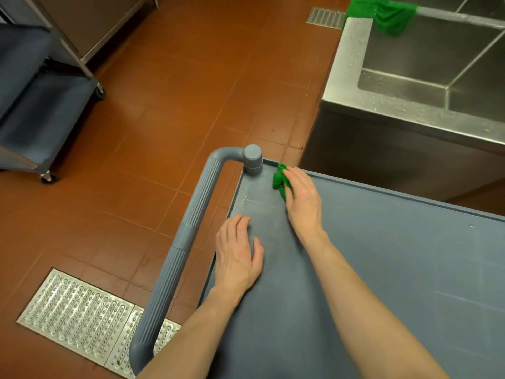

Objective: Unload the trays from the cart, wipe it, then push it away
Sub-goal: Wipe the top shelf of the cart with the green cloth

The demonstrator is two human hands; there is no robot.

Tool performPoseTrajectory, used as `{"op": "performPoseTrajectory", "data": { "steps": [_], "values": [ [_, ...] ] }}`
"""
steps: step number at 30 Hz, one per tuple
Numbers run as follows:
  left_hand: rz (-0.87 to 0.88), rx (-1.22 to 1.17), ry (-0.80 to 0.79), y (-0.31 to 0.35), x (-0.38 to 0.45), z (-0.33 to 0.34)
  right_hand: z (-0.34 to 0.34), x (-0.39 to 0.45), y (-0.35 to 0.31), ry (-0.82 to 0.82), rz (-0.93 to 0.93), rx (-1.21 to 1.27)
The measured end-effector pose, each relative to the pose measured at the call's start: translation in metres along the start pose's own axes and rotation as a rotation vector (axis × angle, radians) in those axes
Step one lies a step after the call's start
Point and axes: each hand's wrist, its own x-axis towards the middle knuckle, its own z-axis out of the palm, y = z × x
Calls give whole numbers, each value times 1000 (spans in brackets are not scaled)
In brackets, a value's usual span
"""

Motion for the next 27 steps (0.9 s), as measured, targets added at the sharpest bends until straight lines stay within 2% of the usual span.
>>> {"op": "performPoseTrajectory", "data": {
  "steps": [4,8,11,15,20,24,27],
  "values": [
    [-4,40,-19,1,2,0,-24,-13,31,90,36,-24],
    [-20,74,-29,2,2,0,-47,-29,60,222,139,-31],
    [-31,93,-33,5,0,0,-54,-36,65,256,218,-23],
    [3,123,-25,5,-1,2,-38,-29,40,189,200,49],
    [51,167,-35,6,1,3,-16,-28,8,-74,-36,9],
    [185,140,-46,24,11,11,-21,-26,13,-86,-116,-69],
    [205,52,-69,57,31,29,-33,-22,25,-59,-36,-94]
  ]
}}
